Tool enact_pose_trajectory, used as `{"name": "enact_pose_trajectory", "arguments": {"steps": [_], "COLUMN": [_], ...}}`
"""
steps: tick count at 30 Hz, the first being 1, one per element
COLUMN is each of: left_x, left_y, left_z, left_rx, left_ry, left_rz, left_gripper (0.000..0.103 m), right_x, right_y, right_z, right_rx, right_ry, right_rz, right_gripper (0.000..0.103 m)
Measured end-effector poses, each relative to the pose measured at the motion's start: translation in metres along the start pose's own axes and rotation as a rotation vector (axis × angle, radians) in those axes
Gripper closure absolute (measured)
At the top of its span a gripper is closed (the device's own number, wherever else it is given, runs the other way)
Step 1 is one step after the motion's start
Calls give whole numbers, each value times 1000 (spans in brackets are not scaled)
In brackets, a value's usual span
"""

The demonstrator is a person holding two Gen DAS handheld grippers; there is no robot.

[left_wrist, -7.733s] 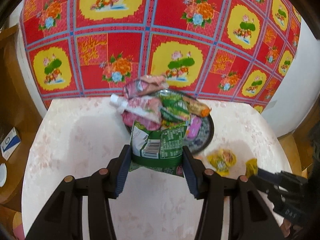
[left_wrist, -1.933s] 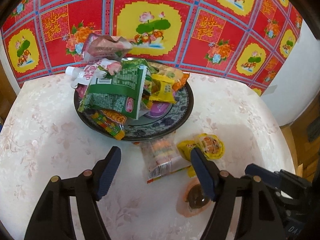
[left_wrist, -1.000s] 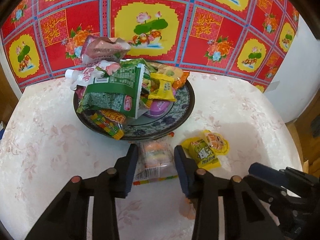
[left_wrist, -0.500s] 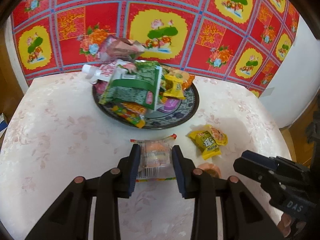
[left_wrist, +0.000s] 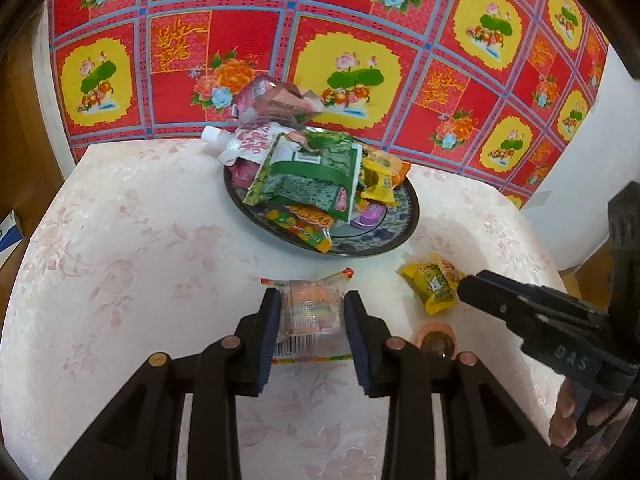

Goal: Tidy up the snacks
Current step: 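Grasp the clear striped candy packet with the left gripper while the right gripper grasps the yellow jelly cup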

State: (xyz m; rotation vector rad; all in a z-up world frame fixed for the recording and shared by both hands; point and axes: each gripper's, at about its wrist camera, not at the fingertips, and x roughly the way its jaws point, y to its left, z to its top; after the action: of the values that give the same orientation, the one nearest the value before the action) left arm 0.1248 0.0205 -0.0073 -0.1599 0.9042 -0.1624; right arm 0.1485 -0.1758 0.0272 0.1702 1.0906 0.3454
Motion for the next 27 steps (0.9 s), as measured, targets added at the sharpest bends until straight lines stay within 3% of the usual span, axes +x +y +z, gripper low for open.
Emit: {"name": "enact_pose_trajectory", "arguments": {"steps": [2, 13, 27], "left_x": [-1, 1, 1], "left_y": [2, 7, 8], "left_z": [-1, -3, -2], "left_rx": [-4, -19, -22], "left_ry": [-4, -1, 0], "left_rz": [0, -2, 1], "left_gripper": [69, 69, 69], "right_x": [4, 29, 24], "right_y": [1, 1, -11], "right_z": [2, 8, 1], "right_rx": [-2, 16, 77], "right_ry": [-5, 14, -6], "right_rz": [-12, 2, 55], "right_gripper": [61, 61, 63]}}
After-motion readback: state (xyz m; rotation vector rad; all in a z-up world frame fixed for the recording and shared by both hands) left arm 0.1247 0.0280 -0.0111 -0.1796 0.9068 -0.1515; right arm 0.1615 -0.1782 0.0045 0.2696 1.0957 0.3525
